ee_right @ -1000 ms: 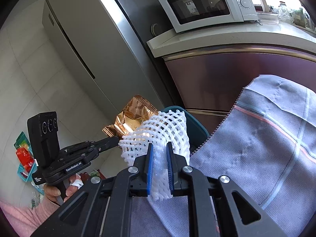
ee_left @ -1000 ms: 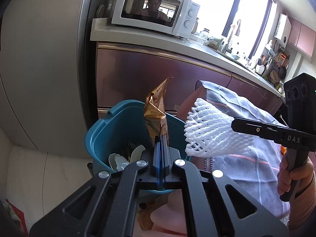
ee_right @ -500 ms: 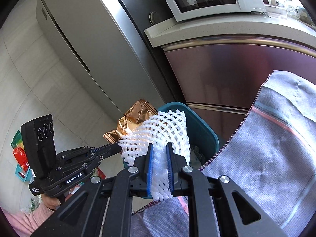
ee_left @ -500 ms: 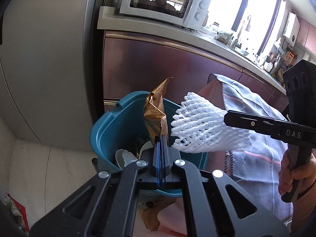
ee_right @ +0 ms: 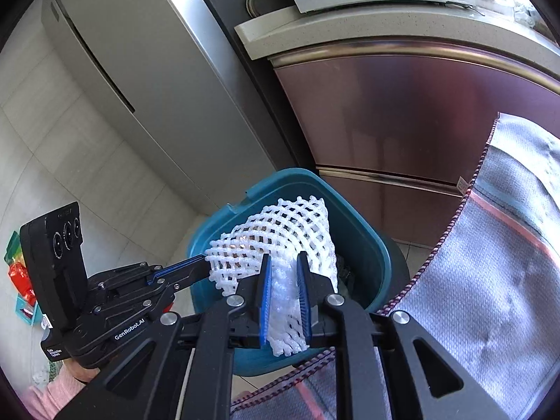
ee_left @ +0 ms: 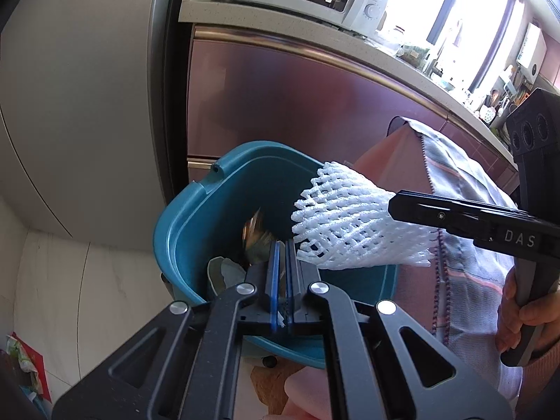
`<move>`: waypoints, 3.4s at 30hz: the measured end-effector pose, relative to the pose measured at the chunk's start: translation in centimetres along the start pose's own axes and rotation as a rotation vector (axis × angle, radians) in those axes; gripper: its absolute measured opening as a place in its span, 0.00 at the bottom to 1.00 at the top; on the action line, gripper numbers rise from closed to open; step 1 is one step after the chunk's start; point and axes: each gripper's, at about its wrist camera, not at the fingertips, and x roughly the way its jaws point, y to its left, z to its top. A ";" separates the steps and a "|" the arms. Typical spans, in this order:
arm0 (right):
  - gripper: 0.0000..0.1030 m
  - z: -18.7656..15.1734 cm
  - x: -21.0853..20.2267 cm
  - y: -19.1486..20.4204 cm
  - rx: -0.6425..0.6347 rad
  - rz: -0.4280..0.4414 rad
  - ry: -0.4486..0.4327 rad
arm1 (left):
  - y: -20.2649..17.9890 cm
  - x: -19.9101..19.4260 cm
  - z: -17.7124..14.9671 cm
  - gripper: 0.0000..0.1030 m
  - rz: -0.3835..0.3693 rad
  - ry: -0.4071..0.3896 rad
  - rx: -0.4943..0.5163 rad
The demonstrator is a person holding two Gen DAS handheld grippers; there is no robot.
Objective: Collect trash
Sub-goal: 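Lower the wrapper and foam net into the teal bin and open both tools, then move both open tools back over the table toward the orange peels, then grasp an orange peel with the left tool while the right tool grasps the crumpled tissue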
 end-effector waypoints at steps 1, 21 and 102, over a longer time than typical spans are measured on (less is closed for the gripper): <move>0.20 0.1 0.4 -0.1 0.003 -0.003 0.007 | 0.0 0.3 0.0 0.02 0.001 0.003 0.000; 0.29 -1.1 -0.3 -1.4 0.033 0.021 -0.017 | -0.5 -0.8 0.2 0.08 0.010 -0.056 -0.023; 0.11 -30.0 -34.1 -22.1 0.590 -0.488 -0.476 | -44.4 5.9 -7.1 0.16 -0.581 0.268 0.566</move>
